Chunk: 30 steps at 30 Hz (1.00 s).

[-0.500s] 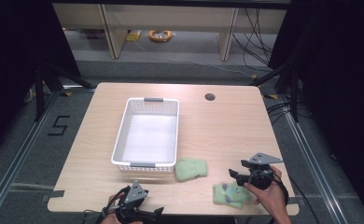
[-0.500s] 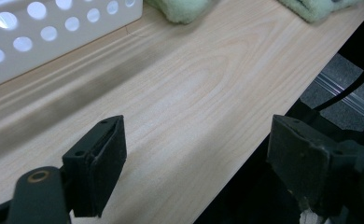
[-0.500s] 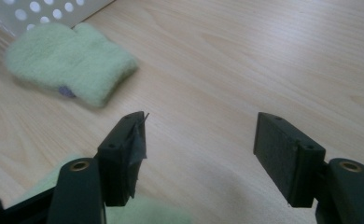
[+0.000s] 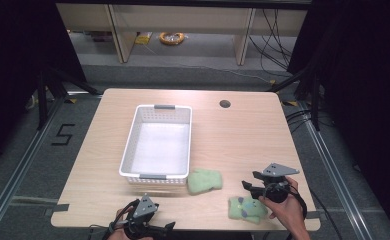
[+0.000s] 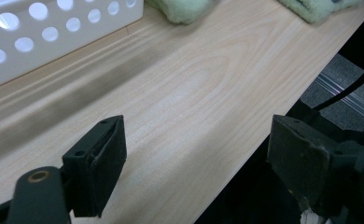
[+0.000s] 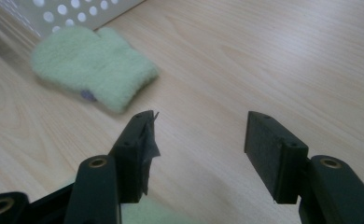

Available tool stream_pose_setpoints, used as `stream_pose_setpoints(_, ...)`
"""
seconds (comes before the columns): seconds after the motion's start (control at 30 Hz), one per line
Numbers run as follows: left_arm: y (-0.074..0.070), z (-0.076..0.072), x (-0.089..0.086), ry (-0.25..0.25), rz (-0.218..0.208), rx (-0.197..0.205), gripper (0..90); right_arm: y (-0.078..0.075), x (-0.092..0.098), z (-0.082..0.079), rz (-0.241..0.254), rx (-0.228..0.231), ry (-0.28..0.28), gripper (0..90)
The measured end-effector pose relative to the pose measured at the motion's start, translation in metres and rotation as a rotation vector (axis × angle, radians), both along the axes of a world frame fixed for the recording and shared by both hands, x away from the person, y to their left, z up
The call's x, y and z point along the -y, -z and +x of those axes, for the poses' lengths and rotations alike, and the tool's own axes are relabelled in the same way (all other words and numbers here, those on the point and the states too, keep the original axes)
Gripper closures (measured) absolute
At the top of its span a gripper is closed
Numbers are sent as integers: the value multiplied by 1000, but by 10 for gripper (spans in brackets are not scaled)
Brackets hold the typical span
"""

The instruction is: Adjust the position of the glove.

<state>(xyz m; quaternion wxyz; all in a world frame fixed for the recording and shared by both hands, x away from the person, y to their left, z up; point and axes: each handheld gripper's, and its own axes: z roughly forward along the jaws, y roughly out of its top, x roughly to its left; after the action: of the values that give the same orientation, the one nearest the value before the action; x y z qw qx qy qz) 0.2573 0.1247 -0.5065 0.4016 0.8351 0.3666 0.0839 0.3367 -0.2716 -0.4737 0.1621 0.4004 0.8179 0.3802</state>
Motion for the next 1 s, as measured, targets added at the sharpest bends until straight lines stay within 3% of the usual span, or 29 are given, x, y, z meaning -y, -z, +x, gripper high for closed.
stream_pose_setpoints(0.1,0,0,0,-11,-4,2,191,-4,-5,2,-6,20,-27,469)
stream_pose_setpoints(0.13,0,0,0,-9,-5,1,191,-5,-8,-1,11,-5,-16,479)
stream_pose_setpoints(0.3,0,0,0,-10,-3,2,191,-8,-16,1,0,14,-66,511)
stream_pose_setpoints(0.6,1,1,1,-18,-21,-4,191,-13,-46,6,3,-5,-143,567)
stream_pose_setpoints(0.63,1,1,1,-20,-22,-4,191,-15,-52,9,-16,15,-170,576)
stream_pose_setpoints(1.0,1,0,1,-32,-31,-16,191,-10,-84,22,-48,-18,-201,626)
